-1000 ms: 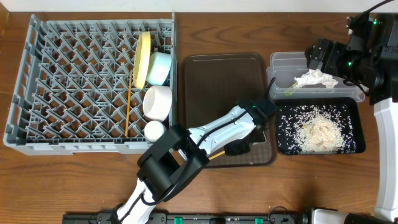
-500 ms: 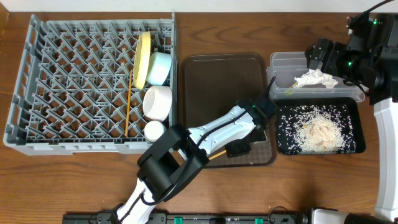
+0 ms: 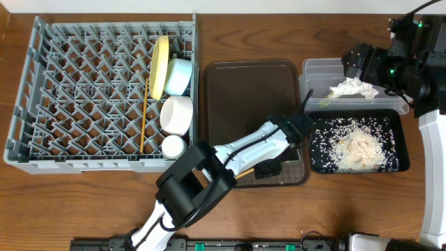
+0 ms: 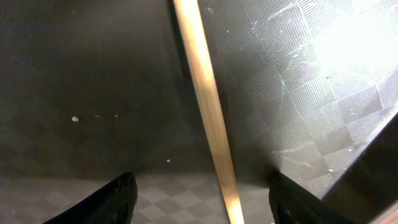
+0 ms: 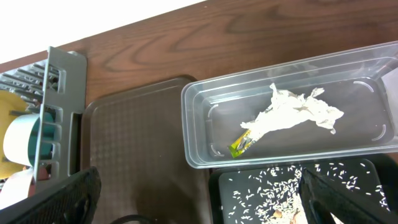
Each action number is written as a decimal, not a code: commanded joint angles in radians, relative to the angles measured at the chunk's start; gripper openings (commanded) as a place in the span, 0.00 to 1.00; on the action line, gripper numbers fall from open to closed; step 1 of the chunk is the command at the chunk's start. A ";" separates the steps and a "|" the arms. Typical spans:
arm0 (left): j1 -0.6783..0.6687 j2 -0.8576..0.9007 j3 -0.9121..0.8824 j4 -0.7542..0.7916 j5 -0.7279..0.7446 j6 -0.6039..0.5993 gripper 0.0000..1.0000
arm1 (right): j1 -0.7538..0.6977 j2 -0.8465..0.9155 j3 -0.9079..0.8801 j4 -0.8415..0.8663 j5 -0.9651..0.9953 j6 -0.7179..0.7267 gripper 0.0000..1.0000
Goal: Sort waste into correct bins and load items into the dishwasher
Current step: 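Close the left gripper on the second chopstick and lift it, then carry the second chopstick with the left gripper into the rack, then release the chopstick in the rack and withdraw the left gripper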
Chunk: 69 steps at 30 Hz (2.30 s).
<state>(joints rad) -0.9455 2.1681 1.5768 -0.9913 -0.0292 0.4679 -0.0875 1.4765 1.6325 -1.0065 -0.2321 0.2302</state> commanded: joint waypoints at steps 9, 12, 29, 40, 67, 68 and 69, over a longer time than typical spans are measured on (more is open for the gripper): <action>-0.008 0.035 0.003 -0.028 -0.025 -0.009 0.28 | -0.003 0.003 0.002 -0.001 -0.004 0.008 0.99; -0.008 0.035 0.012 -0.039 -0.025 -0.008 0.13 | -0.003 0.003 0.002 -0.001 -0.004 0.008 0.99; 0.081 -0.179 0.045 0.061 -0.208 -0.211 0.07 | 0.002 0.003 0.002 -0.002 -0.004 0.008 0.99; 0.429 -0.559 0.045 0.054 -0.138 -0.444 0.07 | 0.003 0.003 0.002 -0.002 -0.004 0.008 0.99; 0.861 -0.393 -0.096 0.033 -0.060 -0.304 0.07 | 0.003 0.003 0.002 -0.002 -0.004 0.008 0.99; 0.861 -0.380 -0.096 0.033 -0.060 -0.304 0.08 | 0.003 0.003 0.002 -0.002 -0.004 0.008 0.99; 0.861 -0.369 -0.096 0.032 -0.061 -0.304 0.08 | 0.003 0.003 0.002 -0.002 -0.004 0.008 0.99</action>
<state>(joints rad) -0.0860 1.7561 1.4940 -0.9588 -0.1070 0.1387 -0.0875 1.4765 1.6325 -1.0069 -0.2321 0.2302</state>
